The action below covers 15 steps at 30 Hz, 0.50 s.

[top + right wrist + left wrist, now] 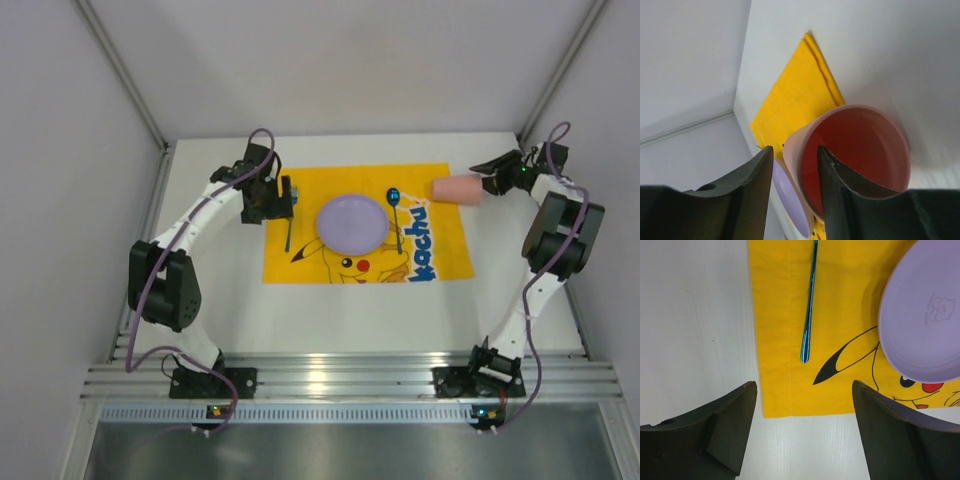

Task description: Set the dinner table for one person

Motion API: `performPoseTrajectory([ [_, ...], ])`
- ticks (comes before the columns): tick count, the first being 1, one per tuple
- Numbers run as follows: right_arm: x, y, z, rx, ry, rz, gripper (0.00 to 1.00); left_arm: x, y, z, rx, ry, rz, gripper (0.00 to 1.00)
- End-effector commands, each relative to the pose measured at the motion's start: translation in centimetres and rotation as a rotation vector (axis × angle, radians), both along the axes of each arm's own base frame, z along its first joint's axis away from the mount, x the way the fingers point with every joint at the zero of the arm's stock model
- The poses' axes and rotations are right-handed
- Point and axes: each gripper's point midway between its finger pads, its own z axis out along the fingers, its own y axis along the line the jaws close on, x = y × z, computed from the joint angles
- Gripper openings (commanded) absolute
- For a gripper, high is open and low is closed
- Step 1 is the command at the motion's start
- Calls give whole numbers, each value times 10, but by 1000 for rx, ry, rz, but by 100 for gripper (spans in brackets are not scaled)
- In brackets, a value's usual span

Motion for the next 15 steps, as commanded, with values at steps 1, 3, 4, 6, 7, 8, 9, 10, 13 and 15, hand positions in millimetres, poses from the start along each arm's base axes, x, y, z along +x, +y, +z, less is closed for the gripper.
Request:
performPoseTrajectory([
  [1, 11, 33, 10, 13, -56, 84, 40, 5, 0, 11, 6, -23, 14, 82],
  [3, 10, 41, 10, 6, -59, 105, 29, 4, 0, 10, 9, -16, 12, 82],
  [4, 8, 44, 9, 4, -52, 110, 24, 4, 0, 10, 10, -18, 13, 82],
  [6, 5, 44, 11, -12, -51, 116, 7, 2, 2, 8, 14, -13, 15, 82],
  [7, 6, 42, 16, -25, -58, 115, 2, 2, 2, 8, 14, -16, 15, 82],
  [8, 5, 41, 19, -48, -68, 125, 0, 0, 2, 7, 12, -14, 14, 82],
  [9, 2, 40, 25, -68, -51, 118, 0, -1, 2, 5, 12, -11, 13, 82],
  [10, 4, 38, 36, -97, -71, 121, 0, 0, 2, 5, 8, -17, 12, 82],
  [13, 4, 42, 66, -200, -95, 123, 0, -3, 0, -1, -4, -11, 8, 82],
  [15, -3, 58, 84, -293, -96, 150, 0, -4, -2, -2, -16, -12, 3, 82],
])
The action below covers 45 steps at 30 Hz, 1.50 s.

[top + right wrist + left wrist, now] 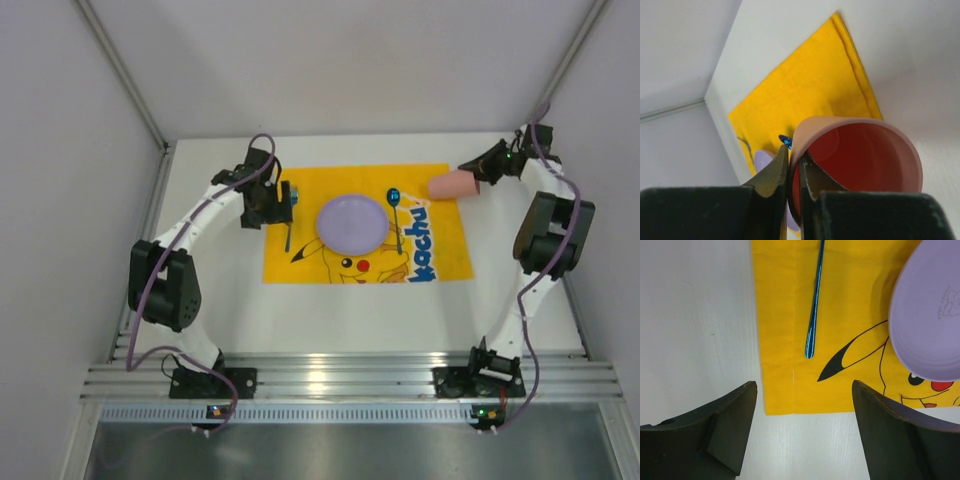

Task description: Set the dinner table for one person

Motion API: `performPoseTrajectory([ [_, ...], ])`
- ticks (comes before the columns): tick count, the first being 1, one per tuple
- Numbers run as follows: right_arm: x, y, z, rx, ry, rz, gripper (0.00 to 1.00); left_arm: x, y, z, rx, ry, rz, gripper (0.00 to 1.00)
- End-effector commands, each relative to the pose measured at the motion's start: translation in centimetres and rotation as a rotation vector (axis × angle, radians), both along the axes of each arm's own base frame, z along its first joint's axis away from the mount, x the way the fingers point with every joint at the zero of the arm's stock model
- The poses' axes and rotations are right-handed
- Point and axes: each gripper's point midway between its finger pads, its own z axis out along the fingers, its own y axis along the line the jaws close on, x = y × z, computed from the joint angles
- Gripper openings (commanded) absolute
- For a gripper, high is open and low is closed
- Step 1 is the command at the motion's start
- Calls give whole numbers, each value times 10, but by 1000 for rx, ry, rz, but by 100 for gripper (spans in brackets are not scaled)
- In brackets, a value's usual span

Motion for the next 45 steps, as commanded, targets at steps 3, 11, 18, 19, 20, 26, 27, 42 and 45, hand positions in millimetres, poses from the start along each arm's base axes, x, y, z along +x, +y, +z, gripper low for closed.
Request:
performPoseTrajectory([
  [3, -4, 25, 90, -445, -104, 23, 0, 2, -6, 4, -32, -32, -4, 82],
  [11, -2, 94, 87, -827, -61, 109, 0, 10, -10, 9, -38, -63, -32, 82],
  [18, -4, 68, 61, -1132, 77, 17, 0, 7, -4, 20, -21, -89, -41, 82],
  [19, -3, 66, 64, -1158, 76, 2, 0, 4, -3, 17, -18, -82, -40, 82],
  [20, -4, 59, 64, -1204, 94, -22, 0, 3, -3, 17, -19, -83, -42, 82],
  [26, 1, 54, 49, -1225, 122, -30, 0, -4, -2, 15, -21, -73, -48, 82],
  [27, 2, 55, 45, -1224, 123, -23, 0, -4, -2, 15, -23, -72, -51, 82],
  [42, -13, 60, 18, -1103, 131, -85, 5, 1, -3, 17, -11, -72, -67, 82],
  [45, -19, 59, 18, -1098, 136, -90, 39, 2, -4, 16, -13, -73, -70, 82],
])
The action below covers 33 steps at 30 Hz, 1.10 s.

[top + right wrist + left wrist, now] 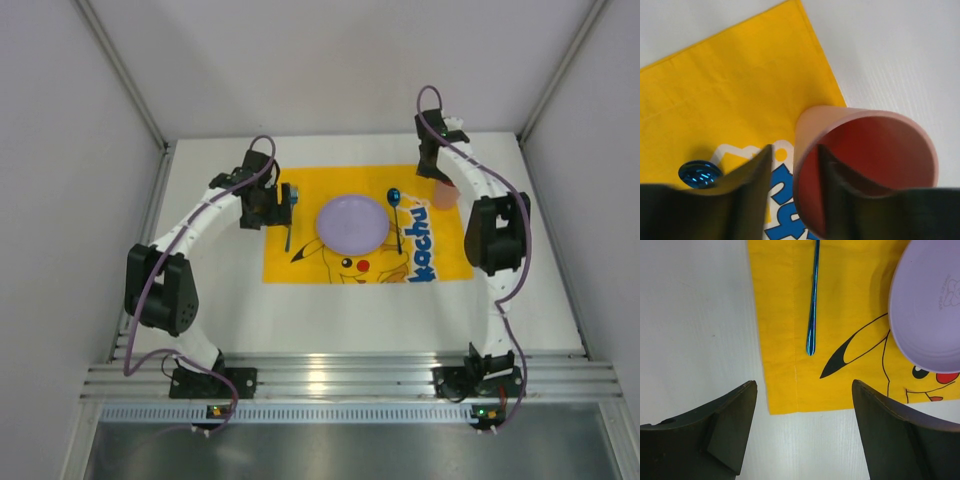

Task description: Set the dinner table for one person

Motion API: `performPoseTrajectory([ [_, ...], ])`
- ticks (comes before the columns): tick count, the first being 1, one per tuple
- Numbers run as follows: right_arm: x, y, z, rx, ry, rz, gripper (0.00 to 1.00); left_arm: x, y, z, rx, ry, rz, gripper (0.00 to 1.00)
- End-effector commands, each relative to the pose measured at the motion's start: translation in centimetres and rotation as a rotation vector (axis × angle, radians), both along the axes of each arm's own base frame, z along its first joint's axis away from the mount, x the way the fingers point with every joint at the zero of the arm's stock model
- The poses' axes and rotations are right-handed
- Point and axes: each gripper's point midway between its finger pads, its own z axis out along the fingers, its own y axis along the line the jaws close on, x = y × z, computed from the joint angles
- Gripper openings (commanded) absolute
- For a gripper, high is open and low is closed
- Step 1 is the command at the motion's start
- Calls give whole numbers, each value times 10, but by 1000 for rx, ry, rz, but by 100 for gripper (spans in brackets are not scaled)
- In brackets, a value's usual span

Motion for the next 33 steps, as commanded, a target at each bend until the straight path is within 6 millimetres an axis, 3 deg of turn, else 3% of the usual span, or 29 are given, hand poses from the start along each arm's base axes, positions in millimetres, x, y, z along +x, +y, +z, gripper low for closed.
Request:
performPoseTrajectory([
  [1, -5, -4, 22, 32, -50, -26, 56, 9, -6, 18, -21, -61, -22, 82],
  [4, -6, -7, 29, 30, -62, -30, 67, 10, -8, 17, -30, -58, -24, 82],
  [7, -4, -8, 45, 33, -95, -25, 70, 10, -10, 15, -38, -54, -27, 82],
  [18, -6, -1, 146, 91, -277, 20, 81, 20, -12, 20, -32, -68, -47, 82],
  [19, -13, -2, 163, 99, -306, 28, 81, 21, -13, 21, -31, -69, -46, 82],
  [21, -23, 6, 172, 130, -309, 83, 85, 23, -13, 24, -30, -71, -43, 82],
  [22, -34, 11, 196, 151, -363, 121, 87, 23, -13, 25, -33, -75, -40, 82],
  [23, -46, 22, 182, 169, -319, 194, 90, 23, -13, 26, -38, -75, -33, 82],
  [24, -55, 29, 184, 181, -323, 239, 95, 22, -14, 27, -42, -75, -32, 82],
  [25, -73, 37, 208, 199, -388, 290, 100, 22, -14, 27, -49, -71, -23, 82],
  [26, -90, 47, 181, 225, -316, 353, 100, 20, -13, 27, -50, -71, -16, 82],
  [27, -105, 51, 176, 242, -297, 378, 100, 19, -13, 27, -53, -72, -13, 83],
  [28, -127, 56, 184, 264, -312, 411, 100, 17, -13, 29, -64, -78, -3, 84],
  [29, -147, 61, 152, 300, -227, 431, 100, 13, -12, 27, -64, -73, -1, 86],
  [30, -163, 64, 143, 320, -199, 444, 100, 11, -12, 28, -69, -78, 4, 89],
  [31, -184, 66, 151, 342, -229, 463, 100, 13, -13, 32, -81, -103, 8, 91],
  [32, -206, 68, 119, 375, -158, 474, 100, 7, -11, 36, -87, -120, 7, 95],
  [33, -218, 69, 115, 389, -161, 491, 100, 5, -7, 40, -78, -142, 13, 97],
])
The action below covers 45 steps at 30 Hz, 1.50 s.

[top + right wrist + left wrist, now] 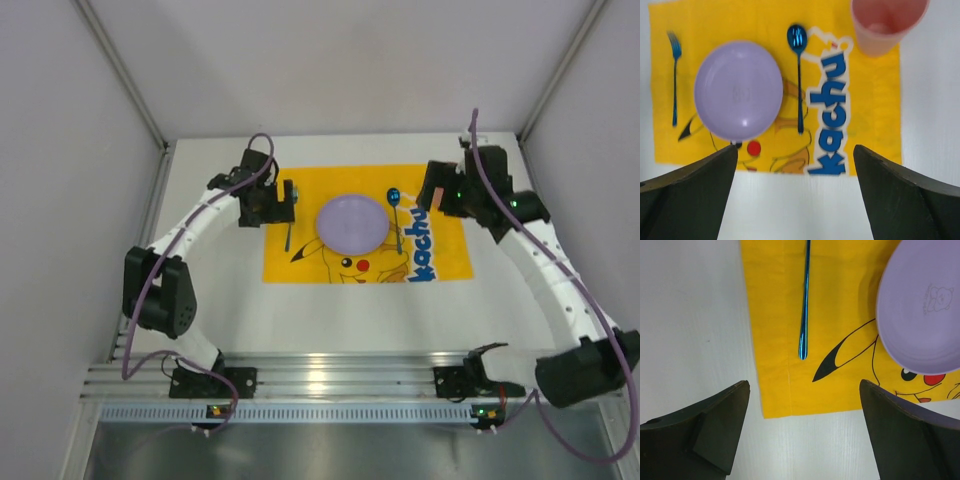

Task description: Set the dinner table for one person

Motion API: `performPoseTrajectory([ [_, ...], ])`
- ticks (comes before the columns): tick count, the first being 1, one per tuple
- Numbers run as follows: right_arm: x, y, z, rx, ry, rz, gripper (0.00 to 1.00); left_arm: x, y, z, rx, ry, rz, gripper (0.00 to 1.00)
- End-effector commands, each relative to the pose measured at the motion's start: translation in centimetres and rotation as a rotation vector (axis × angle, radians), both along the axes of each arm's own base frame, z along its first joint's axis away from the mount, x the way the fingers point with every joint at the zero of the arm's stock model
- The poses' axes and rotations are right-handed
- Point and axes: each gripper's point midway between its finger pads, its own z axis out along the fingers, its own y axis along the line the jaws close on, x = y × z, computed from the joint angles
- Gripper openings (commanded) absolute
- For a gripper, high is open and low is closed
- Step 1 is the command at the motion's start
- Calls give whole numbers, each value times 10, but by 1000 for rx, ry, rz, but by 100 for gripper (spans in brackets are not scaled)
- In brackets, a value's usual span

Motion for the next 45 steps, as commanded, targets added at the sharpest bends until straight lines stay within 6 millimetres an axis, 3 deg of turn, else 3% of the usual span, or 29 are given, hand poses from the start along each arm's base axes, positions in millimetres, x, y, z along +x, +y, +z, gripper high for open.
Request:
performPoseTrajectory([
  [1, -58, 17, -25, 82, 42, 137, 100, -9, 9, 38, -28, -129, 47, 98],
  [2, -72, 16, -45, 91, 82, 141, 100, -12, 14, 40, -25, -140, 62, 98],
  [6, -94, 1, -38, 91, 38, 86, 100, -31, 17, 48, -120, -160, 56, 98],
  [9, -100, -10, -30, 81, 13, 32, 100, -47, 14, 57, -176, -205, 28, 98],
  [13, -99, -19, -20, 57, -17, -5, 100, -70, 34, 53, -126, -273, 45, 98],
  [19, -103, -29, -4, 52, -90, -39, 100, -82, 52, 67, -105, -480, 61, 96],
  [22, -103, -31, -3, 42, -94, -49, 100, -85, 59, 78, -108, -606, 67, 96],
  [25, -104, -32, -3, 28, -93, -36, 100, -87, 77, 78, -40, -655, 122, 96],
  [29, -106, -34, -7, 21, -111, -35, 100, -87, 85, 77, 23, -663, 108, 95],
  [45, -108, -37, -20, 10, -59, -62, 100, -75, 82, 67, 38, -637, 105, 94],
])
